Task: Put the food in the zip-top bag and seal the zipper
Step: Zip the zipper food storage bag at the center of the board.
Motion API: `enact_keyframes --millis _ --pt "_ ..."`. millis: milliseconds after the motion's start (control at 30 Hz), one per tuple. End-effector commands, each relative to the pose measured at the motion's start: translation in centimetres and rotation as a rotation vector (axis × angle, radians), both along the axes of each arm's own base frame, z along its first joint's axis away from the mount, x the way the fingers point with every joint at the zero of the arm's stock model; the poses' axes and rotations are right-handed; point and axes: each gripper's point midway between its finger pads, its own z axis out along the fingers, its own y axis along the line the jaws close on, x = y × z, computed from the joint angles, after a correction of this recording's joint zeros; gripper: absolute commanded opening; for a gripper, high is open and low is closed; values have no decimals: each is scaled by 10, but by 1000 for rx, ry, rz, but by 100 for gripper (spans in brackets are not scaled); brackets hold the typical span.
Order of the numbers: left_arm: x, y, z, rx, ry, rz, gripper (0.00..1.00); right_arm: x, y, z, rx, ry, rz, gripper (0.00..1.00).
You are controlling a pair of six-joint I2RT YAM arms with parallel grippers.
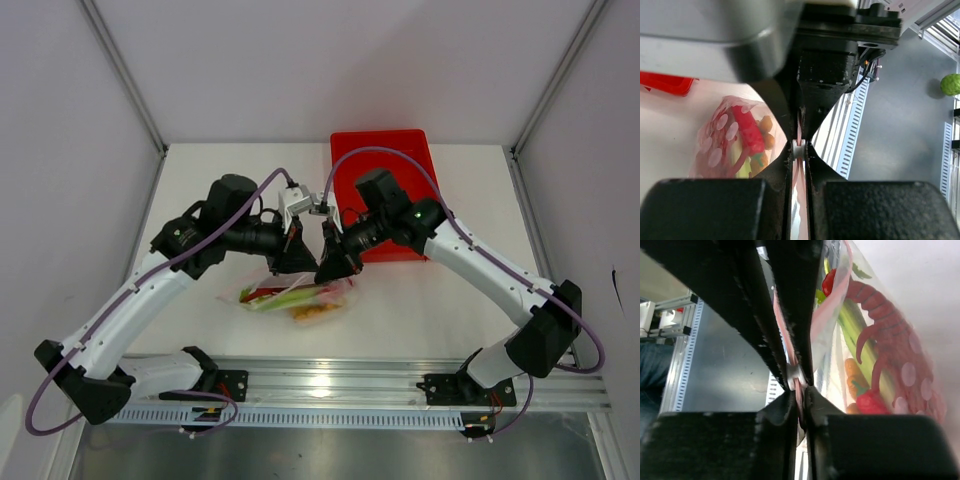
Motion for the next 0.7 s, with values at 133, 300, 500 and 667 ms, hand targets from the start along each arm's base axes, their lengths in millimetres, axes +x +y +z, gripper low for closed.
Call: enact_keyframes --millis 133,300,500,667 --pt "-1 -2 16 -26 -21 -7 1 3 11 20 54 -47 -7 0" --pt "4 0 17 -20 -27 28 1 41 18 30 111 -79 -303 0" --pt "9 5 16 -1 -38 77 1 78 14 28 149 -62 -588 0" --pt "11 10 16 7 -45 119 1 107 -4 30 204 -10 -767 0"
